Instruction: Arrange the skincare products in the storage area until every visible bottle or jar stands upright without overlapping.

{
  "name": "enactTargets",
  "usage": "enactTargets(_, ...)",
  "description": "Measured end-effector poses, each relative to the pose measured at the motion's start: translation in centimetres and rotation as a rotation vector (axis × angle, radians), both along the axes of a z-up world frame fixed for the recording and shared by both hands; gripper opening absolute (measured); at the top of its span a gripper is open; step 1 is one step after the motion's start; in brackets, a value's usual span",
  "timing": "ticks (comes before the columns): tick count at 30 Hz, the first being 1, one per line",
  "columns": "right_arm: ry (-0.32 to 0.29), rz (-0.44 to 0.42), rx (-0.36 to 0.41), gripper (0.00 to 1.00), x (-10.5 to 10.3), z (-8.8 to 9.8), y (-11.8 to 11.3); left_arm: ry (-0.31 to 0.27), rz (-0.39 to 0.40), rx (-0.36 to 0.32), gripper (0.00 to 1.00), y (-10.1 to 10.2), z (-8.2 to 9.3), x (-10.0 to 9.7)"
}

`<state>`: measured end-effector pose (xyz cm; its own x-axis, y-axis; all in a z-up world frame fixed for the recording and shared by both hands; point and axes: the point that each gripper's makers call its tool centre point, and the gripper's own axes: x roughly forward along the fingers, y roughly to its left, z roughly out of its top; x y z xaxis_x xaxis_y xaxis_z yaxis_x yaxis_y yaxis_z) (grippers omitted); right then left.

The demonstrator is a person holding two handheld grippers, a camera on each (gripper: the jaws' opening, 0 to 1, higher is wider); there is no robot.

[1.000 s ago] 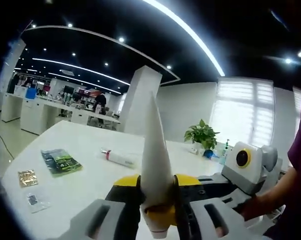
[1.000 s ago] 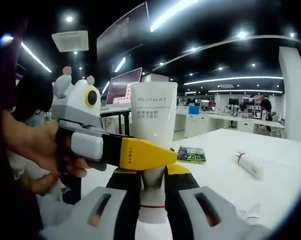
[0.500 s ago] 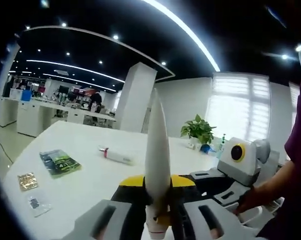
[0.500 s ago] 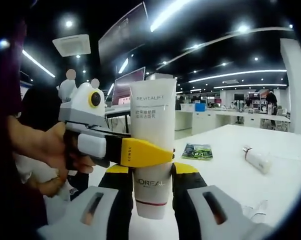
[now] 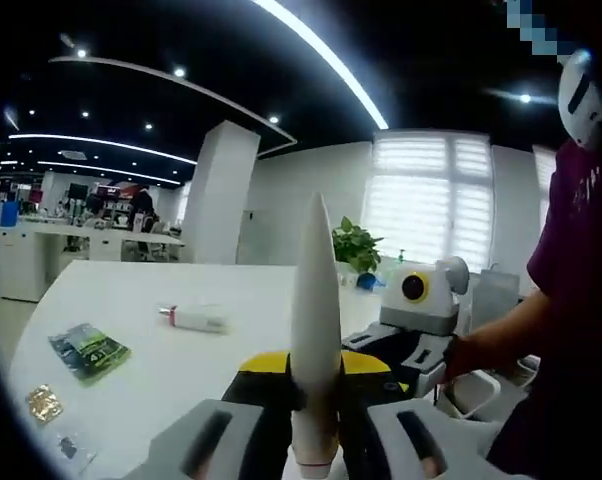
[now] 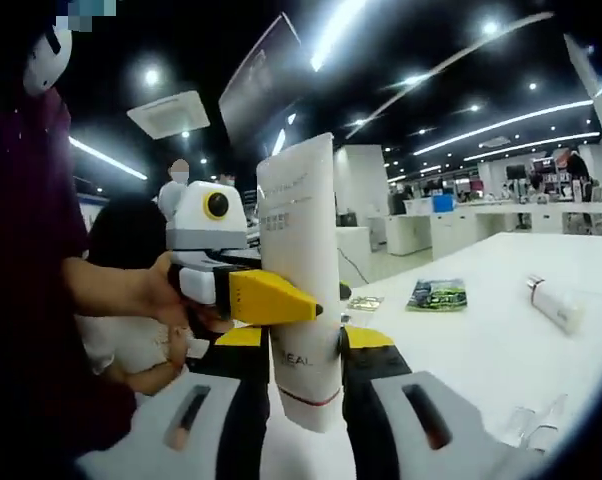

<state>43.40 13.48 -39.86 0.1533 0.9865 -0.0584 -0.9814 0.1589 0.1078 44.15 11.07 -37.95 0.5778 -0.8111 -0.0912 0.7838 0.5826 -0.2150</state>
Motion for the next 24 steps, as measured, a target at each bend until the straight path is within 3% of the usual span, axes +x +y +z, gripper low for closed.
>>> enactTargets(3, 0.049, 0.074, -0.003, 0.25, -0.8, 0.1, -0.4, -0.021, -0.075, 0.008, 0.14, -0.7, 0.2, -0.9)
enactTargets(7, 0.046, 0.156, -0.019, 0.24, -1.8, 0.3, -0.6, -0.031, -0.161, -0.011, 0.14, -1.6, 0.6, -2.1)
enactTargets(14, 0.093, 0.266, 0.018, 0.22, -4.2, 0.4, -0.9, -0.055, -0.294, 0.006, 0.14, -2.8, 0.9, -4.2)
enactTargets(19, 0.043, 0.253, 0.011, 0.17, -4.2, 0.4, -1.0, -0.05, -0.277, -0.02, 0.16, -2.7, 0.8, -4.0)
enactTargets(24, 0.003, 0.181, 0.016, 0.15, -3.1, 0.6, -0.9, -0.088, -0.205, -0.024, 0.19, -2.4, 1.4, -3.0)
